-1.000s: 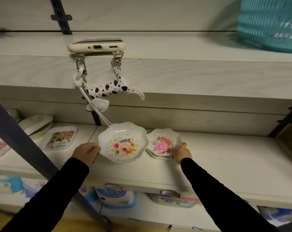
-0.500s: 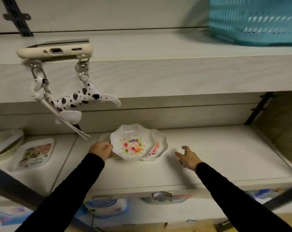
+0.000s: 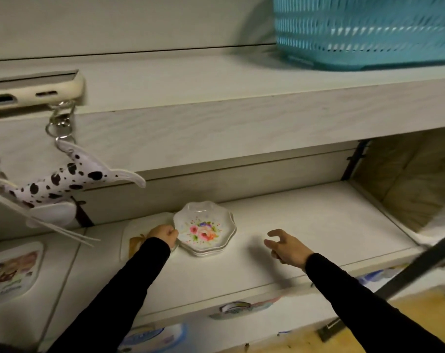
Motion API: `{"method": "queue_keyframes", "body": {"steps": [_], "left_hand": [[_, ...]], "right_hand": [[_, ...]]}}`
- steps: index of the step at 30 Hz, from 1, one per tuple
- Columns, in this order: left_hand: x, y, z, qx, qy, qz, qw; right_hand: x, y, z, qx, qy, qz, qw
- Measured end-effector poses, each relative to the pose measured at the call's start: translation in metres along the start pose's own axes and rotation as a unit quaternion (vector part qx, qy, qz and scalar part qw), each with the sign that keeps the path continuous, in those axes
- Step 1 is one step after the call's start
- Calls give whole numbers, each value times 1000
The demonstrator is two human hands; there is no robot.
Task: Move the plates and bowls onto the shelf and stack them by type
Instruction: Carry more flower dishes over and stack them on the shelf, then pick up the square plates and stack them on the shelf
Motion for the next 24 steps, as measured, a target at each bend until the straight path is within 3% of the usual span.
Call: {"method": "queue_keyframes", "body": {"steps": [6, 10, 14, 24], "left_hand": [[3, -4, 10, -20, 34, -14, 999], [13, -19, 26, -42, 92, -50, 994], [30, -37, 49, -69, 93, -72, 991], [88, -80, 129, -166, 40, -128, 977]], "right_hand": [[0, 4, -5, 26, -12, 24, 999], [9, 12, -9, 45, -69, 68, 994], [26, 29, -9, 65, -125, 103, 985], [80, 98, 24, 112, -318, 281, 899]]}}
Point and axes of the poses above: each hand's wrist, its own z-axis away from the middle knuckle, its own y-axis out of the palm, x = y × z, the point moved 2 cm from there along -z, towards the middle knuckle, and after that the axes turned 13 degrees about -x, right-handed, at the moved point
